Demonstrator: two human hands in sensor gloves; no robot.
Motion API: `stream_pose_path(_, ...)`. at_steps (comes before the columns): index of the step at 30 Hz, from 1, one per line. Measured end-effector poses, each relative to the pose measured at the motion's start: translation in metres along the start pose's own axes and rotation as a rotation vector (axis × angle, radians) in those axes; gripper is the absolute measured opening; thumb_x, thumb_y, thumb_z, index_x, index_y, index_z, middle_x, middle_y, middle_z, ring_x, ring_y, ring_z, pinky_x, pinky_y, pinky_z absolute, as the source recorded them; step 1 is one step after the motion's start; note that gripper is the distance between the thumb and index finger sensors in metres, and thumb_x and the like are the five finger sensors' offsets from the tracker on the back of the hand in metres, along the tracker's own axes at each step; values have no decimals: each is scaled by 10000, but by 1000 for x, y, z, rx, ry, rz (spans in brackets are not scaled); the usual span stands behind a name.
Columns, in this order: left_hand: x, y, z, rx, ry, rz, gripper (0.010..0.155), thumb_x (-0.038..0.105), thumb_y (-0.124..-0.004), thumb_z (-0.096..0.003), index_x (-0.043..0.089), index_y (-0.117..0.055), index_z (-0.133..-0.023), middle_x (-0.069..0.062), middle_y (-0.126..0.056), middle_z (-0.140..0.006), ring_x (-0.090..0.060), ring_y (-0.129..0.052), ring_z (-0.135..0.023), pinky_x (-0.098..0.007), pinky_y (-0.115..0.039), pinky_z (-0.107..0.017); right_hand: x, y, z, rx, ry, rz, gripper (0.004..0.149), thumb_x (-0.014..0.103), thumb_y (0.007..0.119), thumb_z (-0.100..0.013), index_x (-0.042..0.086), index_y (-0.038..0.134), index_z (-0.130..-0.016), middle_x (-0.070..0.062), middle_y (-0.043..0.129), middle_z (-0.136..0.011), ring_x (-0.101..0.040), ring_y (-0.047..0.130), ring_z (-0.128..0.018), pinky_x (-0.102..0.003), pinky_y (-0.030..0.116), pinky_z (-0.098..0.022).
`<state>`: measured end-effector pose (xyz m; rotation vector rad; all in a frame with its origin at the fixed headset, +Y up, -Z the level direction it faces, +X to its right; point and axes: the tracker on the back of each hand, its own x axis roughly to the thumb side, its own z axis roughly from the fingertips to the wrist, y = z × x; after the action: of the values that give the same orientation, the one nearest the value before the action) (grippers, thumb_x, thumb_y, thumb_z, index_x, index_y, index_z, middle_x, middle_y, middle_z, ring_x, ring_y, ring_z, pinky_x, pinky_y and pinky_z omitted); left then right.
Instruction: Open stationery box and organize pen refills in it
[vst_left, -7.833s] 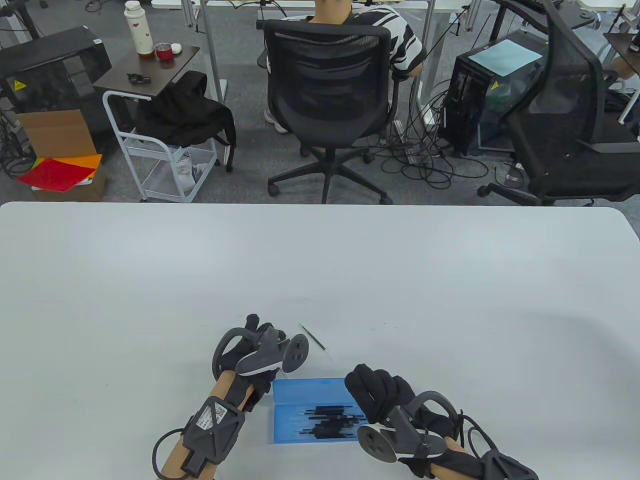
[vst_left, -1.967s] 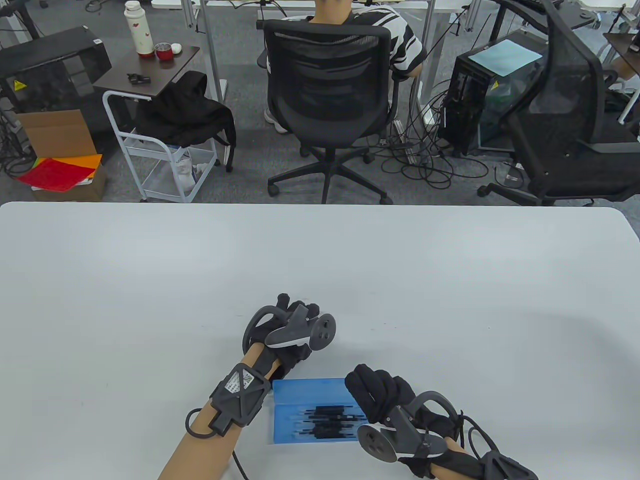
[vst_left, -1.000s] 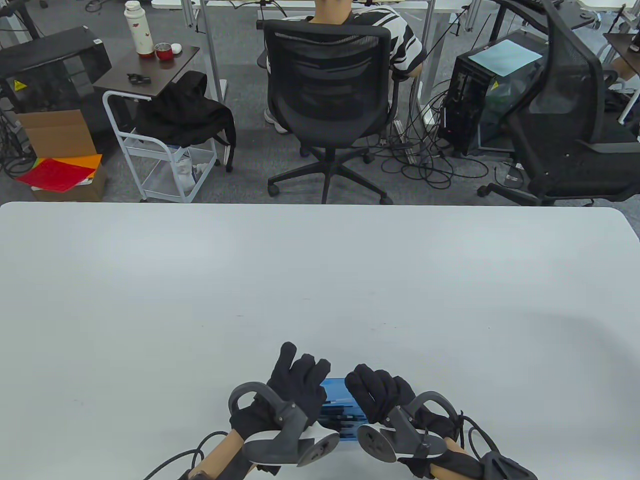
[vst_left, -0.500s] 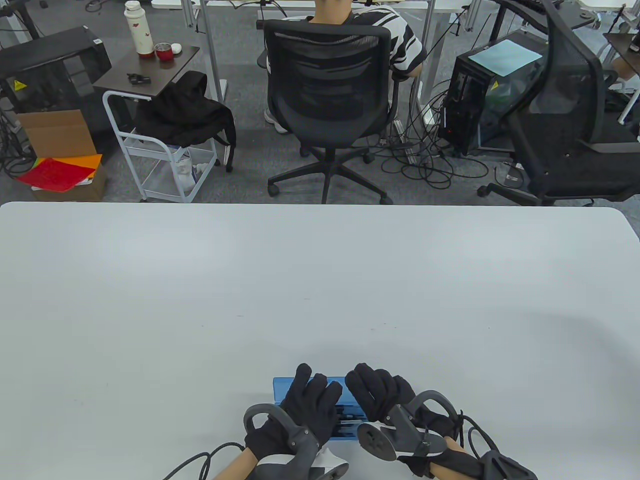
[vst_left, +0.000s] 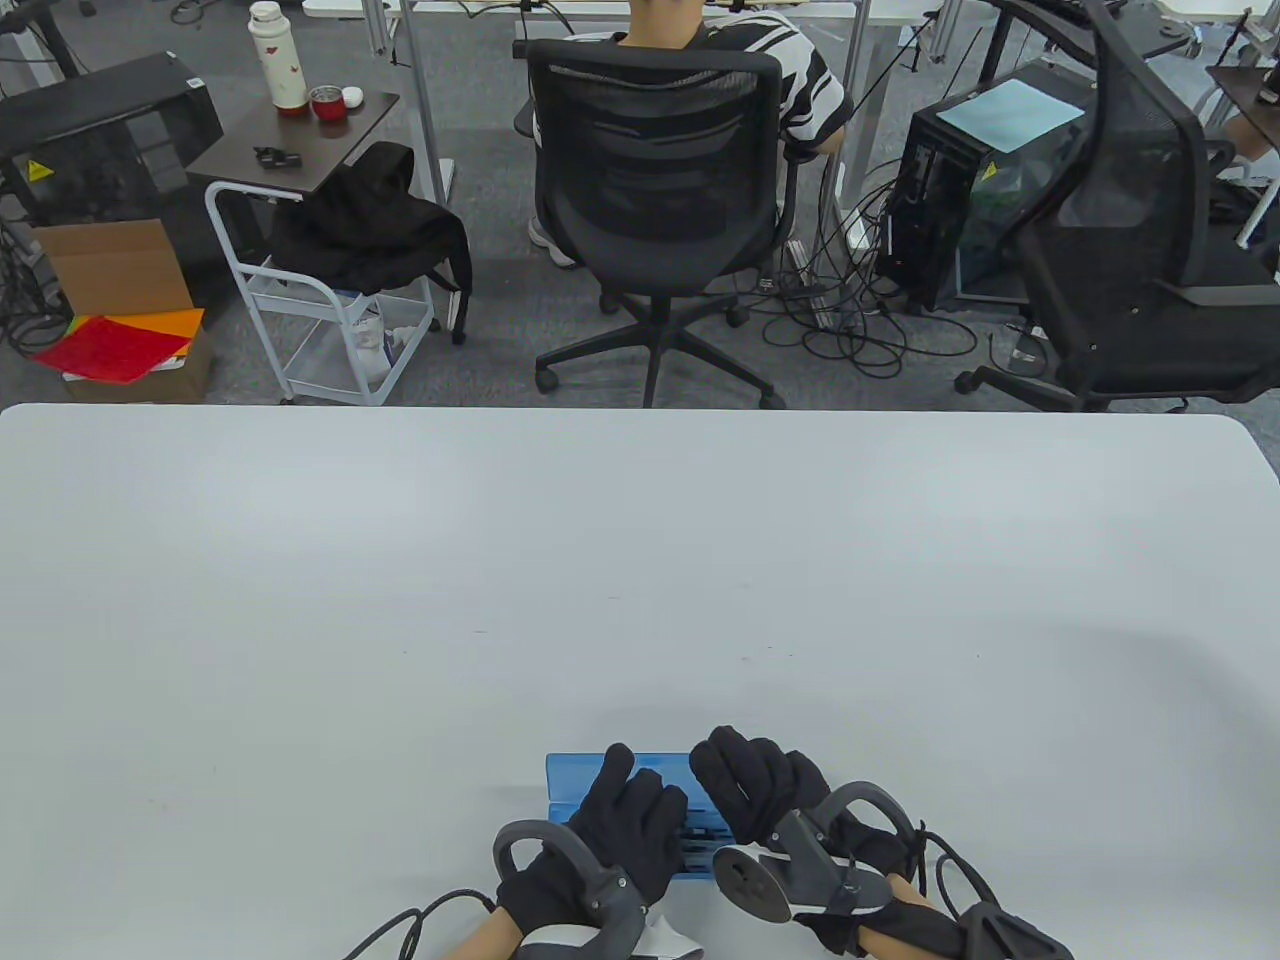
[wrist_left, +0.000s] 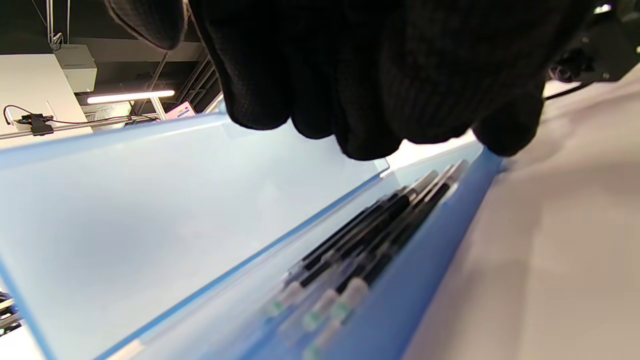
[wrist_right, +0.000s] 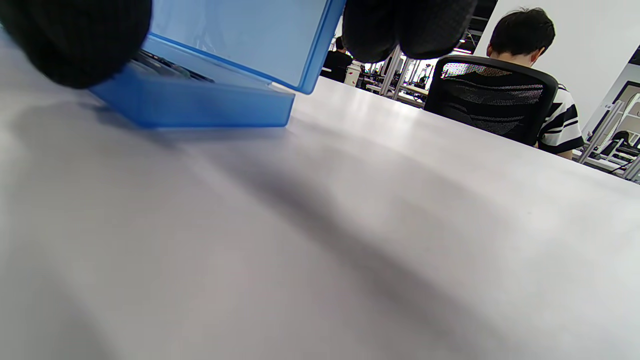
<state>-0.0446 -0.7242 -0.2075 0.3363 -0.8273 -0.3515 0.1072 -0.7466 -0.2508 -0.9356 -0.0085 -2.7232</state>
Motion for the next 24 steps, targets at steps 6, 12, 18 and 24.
stream_pose_path(6,-20,17,7,112,76,100,471,448,-828,-467,306,-859,-915,14,-833,-1060,-274,-882,-957,-647,-560,-797,3,-2,1,-43,19,41,1160,594,782,-377,103,38,-1118,-260,232,-1221,-481,594,-1063,-590,606,-763)
stream_pose_path(12,-44,19,16,140,227,119,595,475,-755,-500,263,-736,-1056,-25,-806,-1113,-316,-871,-1000,-637,-570,-795,9,-3,2,-99,56,125,1122,565,799,-390,109,83,-1123,-231,356,-1196,-466,632,-1048,-586,617,-757)
stream_pose_path(18,-56,1,17,22,257,201,547,476,-713,-509,251,-817,-996,-26,-916,-1028,-291,-981,-909,-629,-598,-785,18,-8,7,-167,57,221,1033,526,821,-397,140,228,-1149,-181,547,-1154,-430,725,-1017,-577,655,-744)
stream_pose_path(24,-50,-2,16,-38,173,251,474,491,-740,-496,279,-928,-876,21,-1016,-912,-244,-1054,-820,-627,-627,-770,19,-16,15,-163,-39,81,768,515,803,-412,250,570,-1094,-124,717,-1118,-415,776,-998,-576,677,-735)
